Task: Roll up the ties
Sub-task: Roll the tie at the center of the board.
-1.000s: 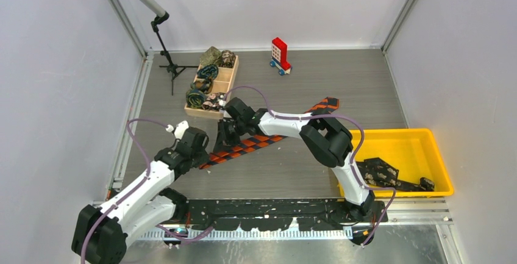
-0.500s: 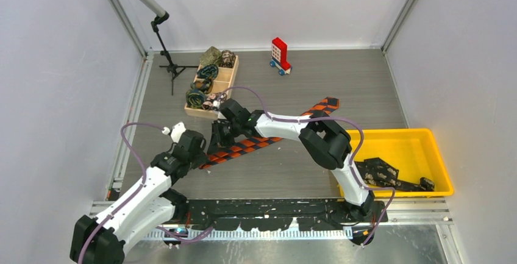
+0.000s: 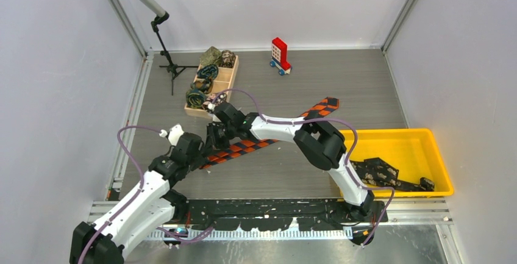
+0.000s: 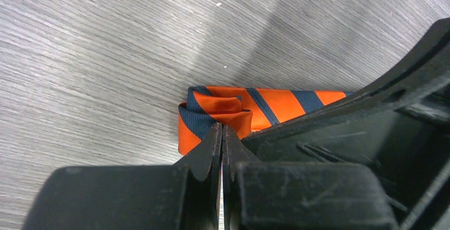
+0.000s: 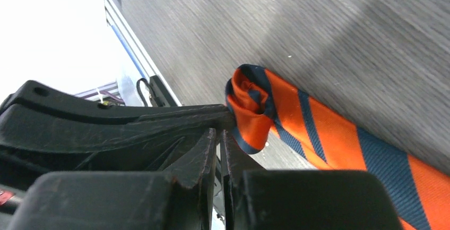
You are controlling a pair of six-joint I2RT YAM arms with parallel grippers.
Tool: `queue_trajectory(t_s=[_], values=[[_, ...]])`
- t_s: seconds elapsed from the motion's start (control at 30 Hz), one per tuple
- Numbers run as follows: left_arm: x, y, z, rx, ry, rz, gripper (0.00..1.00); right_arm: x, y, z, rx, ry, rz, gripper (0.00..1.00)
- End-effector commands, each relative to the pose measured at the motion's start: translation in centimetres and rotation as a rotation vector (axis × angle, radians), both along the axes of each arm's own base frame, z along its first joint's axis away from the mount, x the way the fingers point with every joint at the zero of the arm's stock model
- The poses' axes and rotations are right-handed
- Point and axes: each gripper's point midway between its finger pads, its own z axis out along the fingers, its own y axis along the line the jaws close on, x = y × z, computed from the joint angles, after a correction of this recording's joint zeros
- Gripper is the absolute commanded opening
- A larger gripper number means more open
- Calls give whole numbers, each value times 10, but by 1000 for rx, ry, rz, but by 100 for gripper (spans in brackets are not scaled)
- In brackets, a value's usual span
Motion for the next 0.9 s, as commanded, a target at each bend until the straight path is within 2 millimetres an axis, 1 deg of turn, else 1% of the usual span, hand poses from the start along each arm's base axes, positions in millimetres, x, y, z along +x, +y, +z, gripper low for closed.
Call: queue_trajectory(t_s=[0.0,0.27,0.33,0.4,0.53,0.63,0.87], values=[[4,1,5,-2,-34,14,0,0,12,7,37,-5,6,13],[1,5,11,12,-37,15,1,-1,6,-9,4,-4,9,13],[0,7,15,19,-44,13,8,0,4,-12,-4,-5,8,13],[-2,10,19,30,-49,14,18,2,1,-14,-9,-7,4,13],[-5,15,23,39,-65,17,31,4,-3,-18,-18,-5,-1,13],[-6,15,23,25,-72,22,35,4,-5,-21,-23,-6,0,13],[-9,23,20,36,-76,75,38,5,-10,-27,-37,-7,1,13]])
